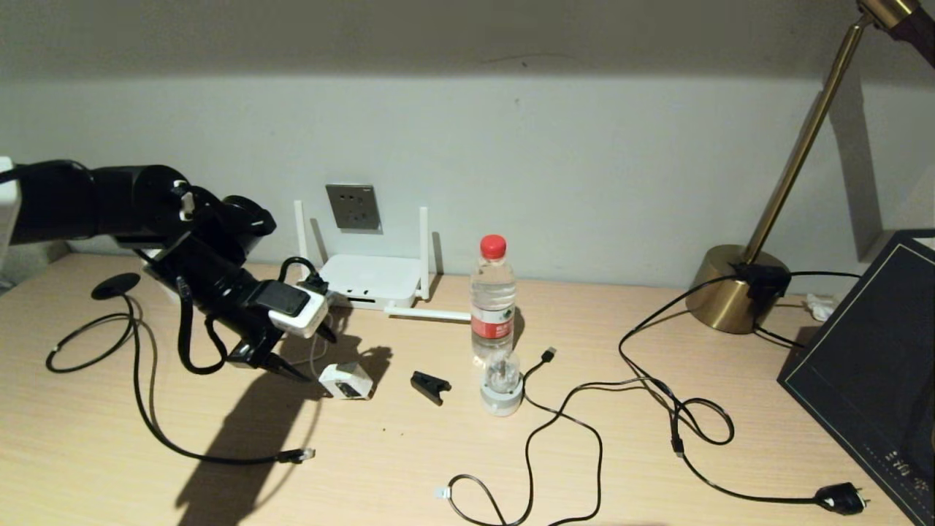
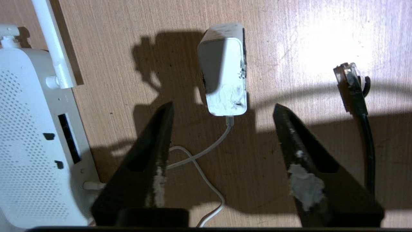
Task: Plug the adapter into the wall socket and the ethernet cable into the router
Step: Pick up plug
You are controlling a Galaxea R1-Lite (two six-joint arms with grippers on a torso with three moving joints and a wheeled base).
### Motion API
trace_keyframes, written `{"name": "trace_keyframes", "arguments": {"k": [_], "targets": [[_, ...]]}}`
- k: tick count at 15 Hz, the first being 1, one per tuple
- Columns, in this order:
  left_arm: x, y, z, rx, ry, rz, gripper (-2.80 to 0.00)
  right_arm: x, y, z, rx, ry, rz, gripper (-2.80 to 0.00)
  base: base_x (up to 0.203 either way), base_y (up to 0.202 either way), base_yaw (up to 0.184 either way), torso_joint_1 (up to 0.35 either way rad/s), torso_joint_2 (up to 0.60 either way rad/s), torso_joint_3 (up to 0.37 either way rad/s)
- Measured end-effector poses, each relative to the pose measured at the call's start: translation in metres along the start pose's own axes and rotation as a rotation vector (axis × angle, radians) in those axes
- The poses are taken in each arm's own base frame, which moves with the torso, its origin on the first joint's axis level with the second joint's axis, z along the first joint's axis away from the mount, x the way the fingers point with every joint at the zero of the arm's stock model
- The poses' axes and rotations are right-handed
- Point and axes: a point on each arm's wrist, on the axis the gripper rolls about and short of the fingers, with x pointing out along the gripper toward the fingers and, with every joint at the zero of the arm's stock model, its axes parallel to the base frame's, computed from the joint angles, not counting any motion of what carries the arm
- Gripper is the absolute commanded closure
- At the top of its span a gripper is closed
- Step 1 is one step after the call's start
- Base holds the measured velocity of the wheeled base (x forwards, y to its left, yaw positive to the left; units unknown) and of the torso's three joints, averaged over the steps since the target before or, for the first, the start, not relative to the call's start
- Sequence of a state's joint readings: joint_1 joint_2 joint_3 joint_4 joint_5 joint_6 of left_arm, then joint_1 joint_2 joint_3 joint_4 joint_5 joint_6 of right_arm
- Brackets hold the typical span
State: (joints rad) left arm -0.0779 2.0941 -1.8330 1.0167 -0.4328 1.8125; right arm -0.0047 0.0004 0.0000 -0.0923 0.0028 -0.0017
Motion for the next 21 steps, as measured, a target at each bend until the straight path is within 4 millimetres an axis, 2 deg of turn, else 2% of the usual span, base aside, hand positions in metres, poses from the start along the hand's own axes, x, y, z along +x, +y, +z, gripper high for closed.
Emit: {"name": "trace_keyframes", "arguments": {"k": [7, 15, 21], "targets": [[0.014, -0.001, 0.008, -0.171, -0.024, -0.044, -2.8, 0.0, 0.0, 0.0, 0.001, 0.0, 0.0, 0.0, 0.0, 0.0, 0.0, 0.0, 0.0, 0.0], [0.022, 0.0, 0.011, -0.217, -0.028, -0.058, -2.8, 0.0, 0.0, 0.0, 0.001, 0.0, 0.0, 0.0, 0.0, 0.0, 0.0, 0.0, 0.0, 0.0], [0.032, 0.003, 0.006, -0.229, -0.028, -0.066, -2.8, 0.0, 0.0, 0.0, 0.0, 0.0, 0.0, 0.0, 0.0, 0.0, 0.0, 0.0, 0.0, 0.0]]}}
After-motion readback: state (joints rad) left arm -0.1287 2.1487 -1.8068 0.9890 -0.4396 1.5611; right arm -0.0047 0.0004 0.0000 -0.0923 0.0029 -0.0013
